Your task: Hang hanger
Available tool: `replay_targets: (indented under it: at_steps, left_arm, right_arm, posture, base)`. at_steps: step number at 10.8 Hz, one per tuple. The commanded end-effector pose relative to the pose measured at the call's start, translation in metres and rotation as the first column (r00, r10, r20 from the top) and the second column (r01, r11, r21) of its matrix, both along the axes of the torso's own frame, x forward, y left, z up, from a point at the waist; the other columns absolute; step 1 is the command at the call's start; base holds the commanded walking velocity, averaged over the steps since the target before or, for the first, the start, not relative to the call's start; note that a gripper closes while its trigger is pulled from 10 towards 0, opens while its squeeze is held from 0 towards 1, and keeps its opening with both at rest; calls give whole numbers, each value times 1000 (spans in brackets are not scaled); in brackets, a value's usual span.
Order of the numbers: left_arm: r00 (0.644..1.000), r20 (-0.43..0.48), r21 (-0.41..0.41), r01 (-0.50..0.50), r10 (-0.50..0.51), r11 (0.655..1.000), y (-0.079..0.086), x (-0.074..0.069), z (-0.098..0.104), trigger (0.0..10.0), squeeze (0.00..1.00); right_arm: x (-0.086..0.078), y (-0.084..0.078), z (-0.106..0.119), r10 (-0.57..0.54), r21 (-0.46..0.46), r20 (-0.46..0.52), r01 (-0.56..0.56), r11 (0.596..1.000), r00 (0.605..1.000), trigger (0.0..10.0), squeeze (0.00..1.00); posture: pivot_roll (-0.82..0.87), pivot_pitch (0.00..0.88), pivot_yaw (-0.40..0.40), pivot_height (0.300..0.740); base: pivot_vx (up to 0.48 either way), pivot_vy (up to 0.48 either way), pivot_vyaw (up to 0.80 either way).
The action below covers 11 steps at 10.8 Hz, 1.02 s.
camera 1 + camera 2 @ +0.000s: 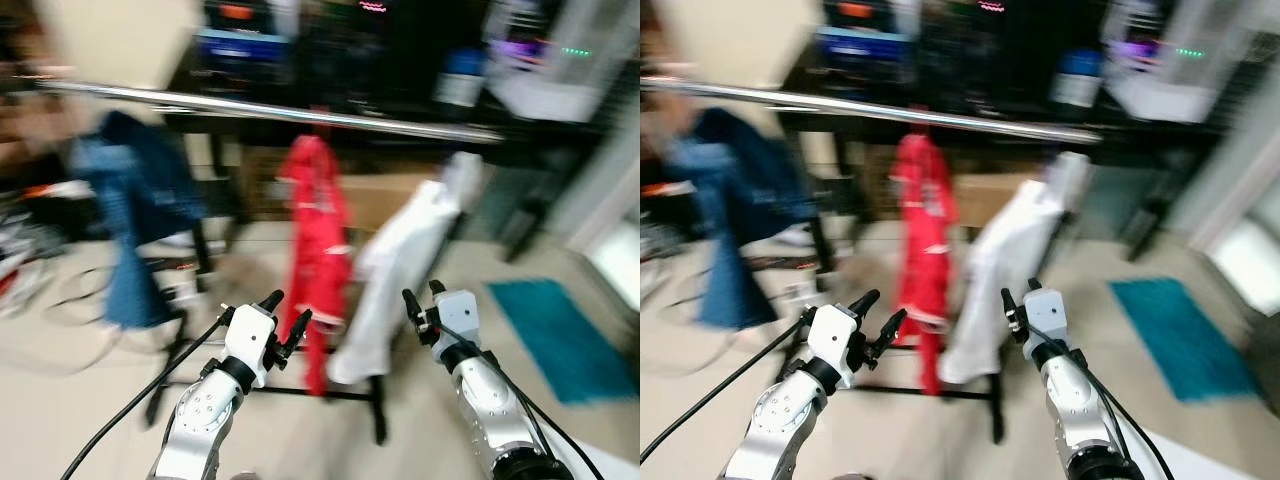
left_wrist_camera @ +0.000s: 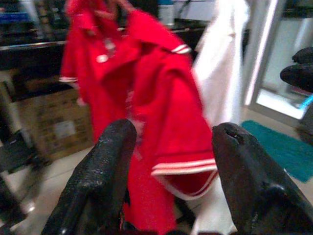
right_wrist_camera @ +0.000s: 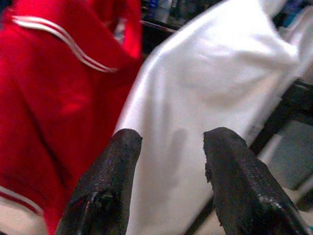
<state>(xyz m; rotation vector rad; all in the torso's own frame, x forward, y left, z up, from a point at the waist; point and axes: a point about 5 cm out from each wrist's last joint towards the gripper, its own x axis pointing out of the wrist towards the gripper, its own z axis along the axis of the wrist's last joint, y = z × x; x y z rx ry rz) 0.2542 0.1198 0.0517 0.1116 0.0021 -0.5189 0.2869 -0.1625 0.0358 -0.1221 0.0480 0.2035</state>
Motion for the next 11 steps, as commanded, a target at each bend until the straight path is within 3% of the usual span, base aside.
replay_targets:
  at_steps: [1,3,5,7,11]
  left_arm:
    - [1000,2,-17,17,-17,1000,-5,1,2,10000,0]
    - [1000,7,-35,22,-22,999,-5,1,4,10000,0]
    - [999,47,-39,-6,7,999,-1,5,10,10000,0]
    - [998,54,-47,-7,10,999,-1,6,12,10000,0]
    - [998,53,-54,-13,15,998,-3,6,11,10000,0]
  right_arm:
    - [1,-7,0,-34,18,-14,34,999,999,10000,0]
    - [3,-6,2,-33,16,-5,33,999,999,10000,0]
    - [12,4,20,-9,46,72,6,999,997,10000,0]
    - [22,17,42,16,89,150,-30,996,989,10000,0]
    - [22,15,43,23,90,140,-35,995,990,10000,0]
  posture:
    - [126,30,-85,740]
    - [128,27,-84,740]
    - [130,25,-85,740]
    - [130,22,-90,740]
    - [134,22,-99,740]
  base:
    - [0,0,0]
    - [0,0,0]
    - [0,0,0]
    - [386,0,0]
    - [400,0,0]
